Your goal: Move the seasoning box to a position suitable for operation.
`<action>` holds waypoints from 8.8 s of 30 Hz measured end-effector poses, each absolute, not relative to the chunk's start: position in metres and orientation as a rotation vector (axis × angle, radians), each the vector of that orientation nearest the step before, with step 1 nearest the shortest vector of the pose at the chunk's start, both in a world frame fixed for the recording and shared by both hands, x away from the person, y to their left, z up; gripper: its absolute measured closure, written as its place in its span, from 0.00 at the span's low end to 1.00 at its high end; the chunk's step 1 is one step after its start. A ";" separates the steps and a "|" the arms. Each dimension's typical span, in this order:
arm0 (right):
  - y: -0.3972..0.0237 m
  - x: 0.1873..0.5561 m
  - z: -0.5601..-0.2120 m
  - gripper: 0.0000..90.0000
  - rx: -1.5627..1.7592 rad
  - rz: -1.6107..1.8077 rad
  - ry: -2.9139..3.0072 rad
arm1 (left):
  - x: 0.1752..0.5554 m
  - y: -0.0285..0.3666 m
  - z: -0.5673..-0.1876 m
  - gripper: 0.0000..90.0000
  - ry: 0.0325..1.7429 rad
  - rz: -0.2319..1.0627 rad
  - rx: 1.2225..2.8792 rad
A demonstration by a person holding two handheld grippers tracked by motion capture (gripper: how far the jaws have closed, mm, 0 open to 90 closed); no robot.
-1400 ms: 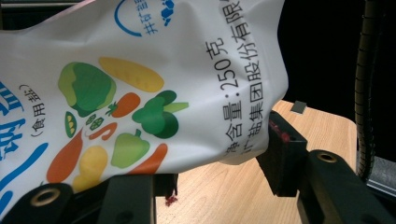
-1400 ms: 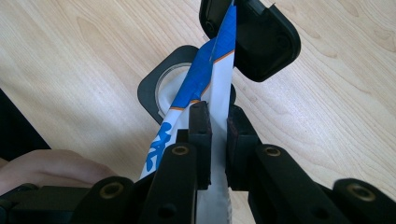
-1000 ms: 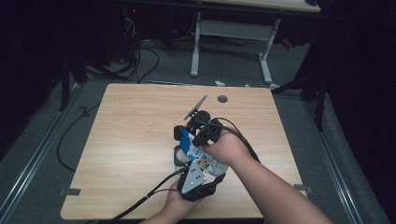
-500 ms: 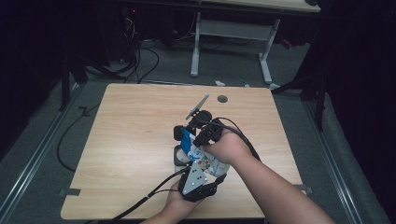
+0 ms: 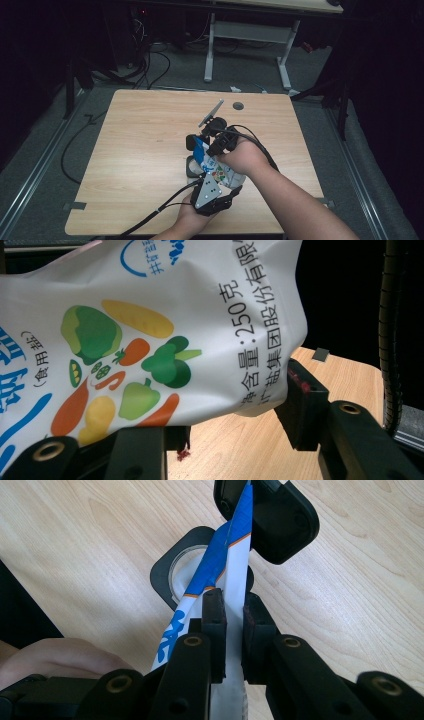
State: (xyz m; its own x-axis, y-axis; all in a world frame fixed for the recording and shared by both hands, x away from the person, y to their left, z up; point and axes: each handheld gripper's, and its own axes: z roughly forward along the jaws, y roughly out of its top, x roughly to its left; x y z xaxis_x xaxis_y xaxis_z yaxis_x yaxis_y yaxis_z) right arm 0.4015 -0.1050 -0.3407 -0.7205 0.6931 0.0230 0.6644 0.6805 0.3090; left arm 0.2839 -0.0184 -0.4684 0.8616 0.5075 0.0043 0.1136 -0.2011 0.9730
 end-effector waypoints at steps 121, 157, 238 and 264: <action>-0.096 0.408 -0.338 0.92 1.112 0.416 2.815 | 0.287 -0.016 -0.467 0.60 0.496 0.376 1.716; -0.097 0.408 -0.338 0.92 1.108 0.412 2.813 | 0.288 -0.017 -0.467 0.60 0.497 0.375 1.709; -0.100 0.409 -0.340 0.92 1.123 0.449 2.813 | 0.288 -0.016 -0.466 0.60 0.492 0.379 1.721; -0.097 0.409 -0.338 0.92 1.129 0.435 2.809 | 0.289 -0.015 -0.464 0.60 0.494 0.372 1.705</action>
